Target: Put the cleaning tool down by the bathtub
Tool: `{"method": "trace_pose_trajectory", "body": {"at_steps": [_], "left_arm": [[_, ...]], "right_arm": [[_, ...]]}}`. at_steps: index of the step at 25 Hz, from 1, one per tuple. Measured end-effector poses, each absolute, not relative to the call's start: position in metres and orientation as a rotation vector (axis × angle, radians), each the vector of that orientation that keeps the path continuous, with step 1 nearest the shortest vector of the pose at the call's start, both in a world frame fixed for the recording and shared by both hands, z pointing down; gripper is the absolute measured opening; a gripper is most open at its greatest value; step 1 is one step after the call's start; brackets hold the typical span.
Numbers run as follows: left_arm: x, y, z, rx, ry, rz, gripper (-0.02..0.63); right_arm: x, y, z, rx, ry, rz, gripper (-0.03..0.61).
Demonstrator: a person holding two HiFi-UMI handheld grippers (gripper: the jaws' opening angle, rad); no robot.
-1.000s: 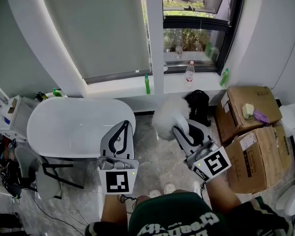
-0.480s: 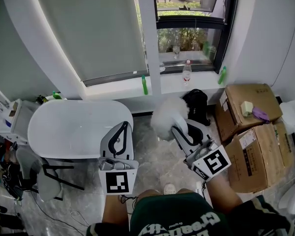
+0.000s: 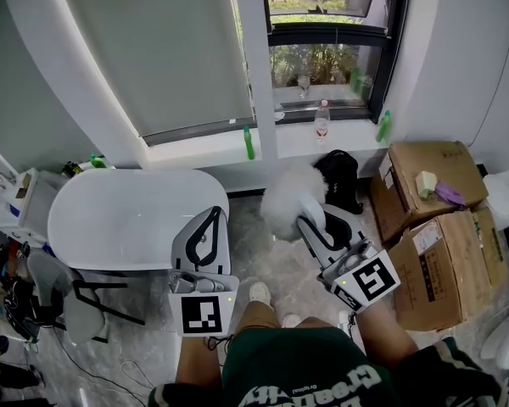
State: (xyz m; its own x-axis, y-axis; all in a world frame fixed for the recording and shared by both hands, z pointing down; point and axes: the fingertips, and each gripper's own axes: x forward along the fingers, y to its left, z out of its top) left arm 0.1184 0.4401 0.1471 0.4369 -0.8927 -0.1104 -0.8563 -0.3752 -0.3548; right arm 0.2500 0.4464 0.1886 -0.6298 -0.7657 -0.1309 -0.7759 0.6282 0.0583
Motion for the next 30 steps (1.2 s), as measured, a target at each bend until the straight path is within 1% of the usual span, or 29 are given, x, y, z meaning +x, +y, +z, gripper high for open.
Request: {"method": "trace_pose_trajectory", "body": {"at_steps": [7,14,22,30], "left_arm": [[0.113,0.417,0.147,-2.321,1.485,-0.13,0.009],[0.109,0.369,0.142,-2.318,1.464,-0.086,0.009],[0.11,0.275,0.131,-2.341,1.386,-0.029,0.009],[0.103,0.188,0.126,-2.385,1.327,-0.067,0.009]], "right_arm": [[0.244,0.424,0.191,-1.302,2.764,0.182,0.093],[0.234,0.379,0.188,-1.303,2.767,0.216,0.092],[0.22,0.293,0.186,-1.328,2.761,0.25,0.093],[0.201,0.207,0.179,-1.364,2.75,0.231,0.092]]}}
